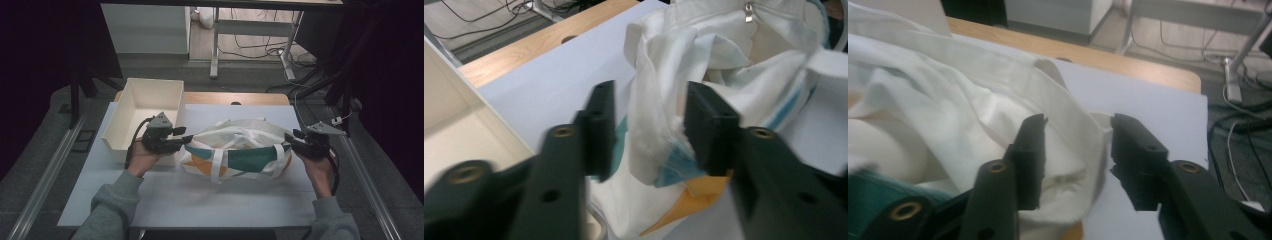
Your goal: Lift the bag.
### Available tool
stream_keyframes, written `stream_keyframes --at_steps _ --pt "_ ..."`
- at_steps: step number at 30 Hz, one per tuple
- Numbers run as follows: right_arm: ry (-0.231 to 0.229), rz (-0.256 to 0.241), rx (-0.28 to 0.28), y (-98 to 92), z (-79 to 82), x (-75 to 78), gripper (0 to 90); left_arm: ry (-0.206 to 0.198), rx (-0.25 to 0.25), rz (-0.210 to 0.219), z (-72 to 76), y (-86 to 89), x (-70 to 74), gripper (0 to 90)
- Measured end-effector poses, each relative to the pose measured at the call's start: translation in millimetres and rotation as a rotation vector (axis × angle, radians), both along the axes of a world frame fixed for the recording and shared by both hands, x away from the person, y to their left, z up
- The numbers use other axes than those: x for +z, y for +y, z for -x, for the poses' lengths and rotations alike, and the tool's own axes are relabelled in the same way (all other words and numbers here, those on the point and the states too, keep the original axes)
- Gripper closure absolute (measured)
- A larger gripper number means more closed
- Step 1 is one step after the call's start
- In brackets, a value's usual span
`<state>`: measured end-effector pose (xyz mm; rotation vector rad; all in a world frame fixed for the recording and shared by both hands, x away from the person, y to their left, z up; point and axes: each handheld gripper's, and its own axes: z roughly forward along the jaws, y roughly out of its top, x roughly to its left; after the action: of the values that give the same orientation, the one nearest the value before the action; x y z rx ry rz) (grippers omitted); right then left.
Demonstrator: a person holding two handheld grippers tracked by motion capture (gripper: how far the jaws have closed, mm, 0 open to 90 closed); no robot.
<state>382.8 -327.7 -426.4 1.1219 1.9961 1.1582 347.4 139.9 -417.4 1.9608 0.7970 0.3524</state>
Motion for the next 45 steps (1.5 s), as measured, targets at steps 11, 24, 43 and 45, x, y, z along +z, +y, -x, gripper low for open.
stream_keyframes --at_steps 11,24,43,45 --pt "-0.044 -0.034 0.105 4.6 28.5 11.1 43.1 0.010 0.022 0.042 21.6 17.7 0.5 30.9" --pt "-0.065 -0.097 0.122 -21.2 67.9 9.3 42.0 0.017 0.042 0.039 51.8 36.5 -12.6 30.8" --pt "0.081 0.032 0.150 -17.1 72.6 -50.7 41.9 0.122 0.091 -0.017 64.3 55.2 -60.5 30.3" --pt "0.082 0.036 0.156 -16.4 72.8 -52.9 41.9 0.129 0.102 -0.024 64.5 57.1 -64.3 29.9"
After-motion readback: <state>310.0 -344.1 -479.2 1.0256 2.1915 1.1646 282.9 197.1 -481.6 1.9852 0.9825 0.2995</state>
